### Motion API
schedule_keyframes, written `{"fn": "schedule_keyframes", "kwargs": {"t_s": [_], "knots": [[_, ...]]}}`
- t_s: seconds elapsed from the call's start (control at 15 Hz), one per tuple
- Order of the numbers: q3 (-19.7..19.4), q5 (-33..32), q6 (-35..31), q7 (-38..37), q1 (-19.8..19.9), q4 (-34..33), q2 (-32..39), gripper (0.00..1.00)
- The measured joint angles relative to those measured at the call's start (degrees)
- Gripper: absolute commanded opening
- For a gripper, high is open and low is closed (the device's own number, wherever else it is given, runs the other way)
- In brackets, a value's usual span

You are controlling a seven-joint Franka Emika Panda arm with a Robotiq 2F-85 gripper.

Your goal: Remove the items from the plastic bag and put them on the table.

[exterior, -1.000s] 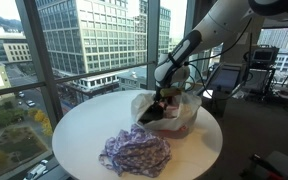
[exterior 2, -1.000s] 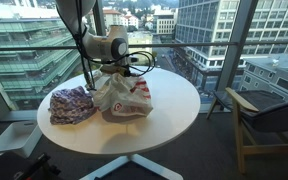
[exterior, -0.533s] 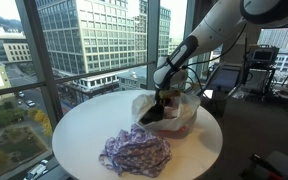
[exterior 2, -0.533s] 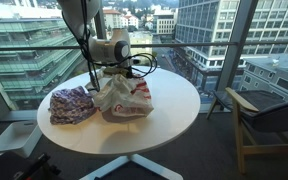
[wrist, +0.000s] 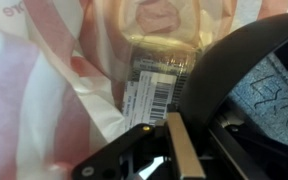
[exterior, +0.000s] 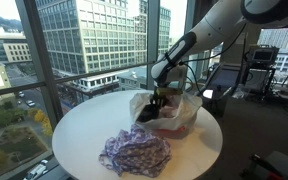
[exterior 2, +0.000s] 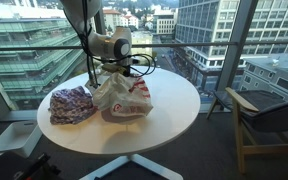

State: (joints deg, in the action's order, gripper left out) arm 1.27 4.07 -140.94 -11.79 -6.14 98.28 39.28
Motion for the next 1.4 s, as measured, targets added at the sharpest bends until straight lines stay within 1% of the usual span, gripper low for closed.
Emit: {"fn": "schedule_keyframes", "kwargs": {"t_s": [0.2,0.4,0.67,0.93,1.2,1.4], "knots": [[0.08,-0.46,3.46,0.00,-0.08,-1.37,-0.55,0.07],[-0.32,-2.31,8.42,-0.08,-0.72,-2.29,-2.16,0.06],[-0.50,-4.88,18.68,-0.85,-1.73,-2.49,-5.91,0.04],[0.01,-5.16,29.93,-0.86,-2.42,-2.52,-9.64,0.04],[0.52,-5.20,35.06,-0.75,-2.59,-2.47,-12.90,0.04],[1.19,-4.73,35.99,1.21,-2.47,-1.88,-15.64,0.04]]}}
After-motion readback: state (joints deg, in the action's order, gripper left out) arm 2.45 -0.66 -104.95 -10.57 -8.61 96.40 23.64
